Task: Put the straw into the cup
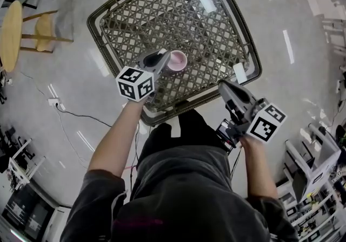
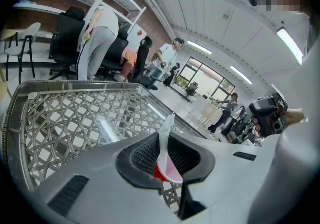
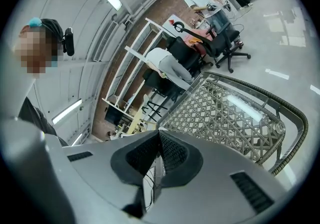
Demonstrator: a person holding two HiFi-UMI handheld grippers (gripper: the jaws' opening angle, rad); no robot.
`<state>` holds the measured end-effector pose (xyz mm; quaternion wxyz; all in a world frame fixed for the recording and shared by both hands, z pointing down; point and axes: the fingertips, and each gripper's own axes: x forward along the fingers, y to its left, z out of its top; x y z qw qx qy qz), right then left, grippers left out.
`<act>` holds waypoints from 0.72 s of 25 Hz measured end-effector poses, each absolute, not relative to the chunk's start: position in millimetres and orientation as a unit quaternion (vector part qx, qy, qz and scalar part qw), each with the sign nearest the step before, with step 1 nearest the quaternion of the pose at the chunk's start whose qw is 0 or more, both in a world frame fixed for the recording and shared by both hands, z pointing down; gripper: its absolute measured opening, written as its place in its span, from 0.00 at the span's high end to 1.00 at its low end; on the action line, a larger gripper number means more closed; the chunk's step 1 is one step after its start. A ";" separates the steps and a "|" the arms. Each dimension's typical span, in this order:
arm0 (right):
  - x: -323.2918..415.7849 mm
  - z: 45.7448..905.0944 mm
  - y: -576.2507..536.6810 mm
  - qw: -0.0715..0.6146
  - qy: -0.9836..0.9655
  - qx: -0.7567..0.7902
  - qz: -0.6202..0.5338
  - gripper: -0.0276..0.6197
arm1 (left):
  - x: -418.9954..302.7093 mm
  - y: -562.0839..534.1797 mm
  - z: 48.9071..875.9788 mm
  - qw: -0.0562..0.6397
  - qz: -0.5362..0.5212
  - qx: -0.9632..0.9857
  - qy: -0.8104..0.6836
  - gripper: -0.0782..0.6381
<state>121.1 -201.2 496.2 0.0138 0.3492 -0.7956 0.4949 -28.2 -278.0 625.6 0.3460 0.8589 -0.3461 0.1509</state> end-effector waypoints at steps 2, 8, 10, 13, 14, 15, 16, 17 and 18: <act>120.0 495.8 -200.3 0.013 -0.796 0.348 0.495 0.94 | -28.8 -277.0 625.5 0.345 0.153 0.859 -0.346 0.81; 122.0 491.9 -198.7 0.011 -0.796 0.349 0.494 0.94 | -27.7 -273.3 622.2 0.350 0.153 0.859 -0.342 0.78; 121.8 491.0 -197.5 0.011 -0.798 0.347 0.493 0.94 | -27.2 -271.9 621.3 0.351 0.154 0.858 -0.342 0.76; 120.7 488.1 -196.7 0.010 -0.799 0.346 0.491 0.94 | -28.9 -271.1 619.0 0.352 0.155 0.857 -0.344 0.73; 120.3 486.2 -196.5 0.009 -0.800 0.346 0.490 0.94 | -30.0 -270.8 617.3 0.352 0.155 0.856 -0.344 0.72; 119.8 484.2 -196.2 0.008 -0.801 0.346 0.489 0.94 | -31.3 -270.2 615.5 0.352 0.155 0.856 -0.345 0.71; 119.4 482.9 -195.9 0.007 -0.802 0.345 0.488 0.94 | -32.5 -269.5 614.2 0.352 0.155 0.856 -0.346 0.71; 119.3 482.5 -195.7 0.006 -0.803 0.345 0.487 0.94 | -33.4 -268.9 614.0 0.352 0.156 0.856 -0.346 0.71; 119.7 483.0 -195.5 0.006 -0.803 0.344 0.486 0.94 | -34.1 -268.4 614.6 0.352 0.156 0.855 -0.347 0.70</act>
